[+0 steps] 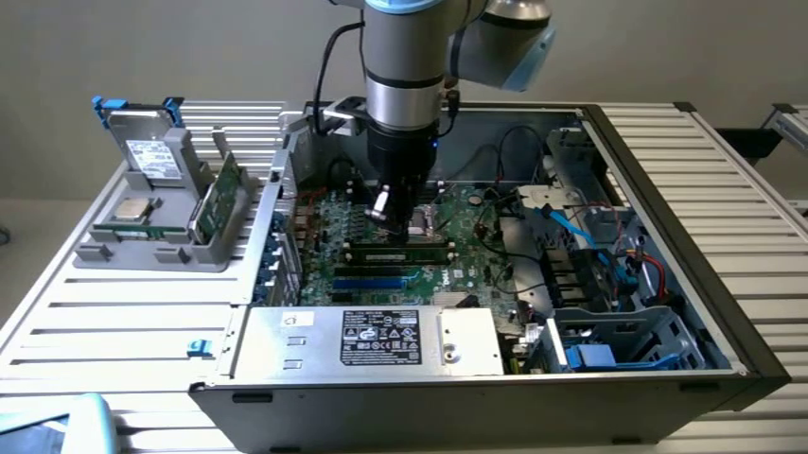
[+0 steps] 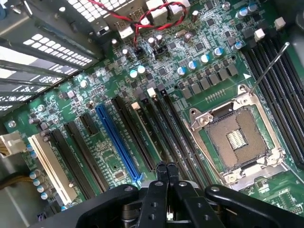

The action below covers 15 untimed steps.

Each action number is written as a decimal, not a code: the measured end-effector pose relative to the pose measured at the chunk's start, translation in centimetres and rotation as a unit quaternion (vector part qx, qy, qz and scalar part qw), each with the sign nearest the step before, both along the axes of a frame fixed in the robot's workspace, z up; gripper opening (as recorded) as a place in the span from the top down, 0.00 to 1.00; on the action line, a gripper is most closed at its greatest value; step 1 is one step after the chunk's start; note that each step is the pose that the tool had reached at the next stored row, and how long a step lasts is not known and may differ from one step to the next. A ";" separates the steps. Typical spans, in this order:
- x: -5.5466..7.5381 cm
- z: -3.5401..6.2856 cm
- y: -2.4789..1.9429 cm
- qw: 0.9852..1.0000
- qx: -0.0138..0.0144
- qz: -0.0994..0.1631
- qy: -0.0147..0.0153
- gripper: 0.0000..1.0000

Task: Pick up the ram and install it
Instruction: 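Press down the ram until it locks into place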

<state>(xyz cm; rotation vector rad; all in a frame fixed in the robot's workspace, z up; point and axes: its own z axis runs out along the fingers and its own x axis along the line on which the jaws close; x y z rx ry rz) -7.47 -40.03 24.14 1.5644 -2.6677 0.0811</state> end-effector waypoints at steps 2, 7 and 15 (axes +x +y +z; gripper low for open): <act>0.0 0.01 0.00 1.000 0.000 -0.013 0.000 0.89; 0.0 0.01 0.00 0.999 0.002 -0.044 0.000 0.89; 0.0 0.01 0.00 0.996 0.004 -0.087 -0.001 0.89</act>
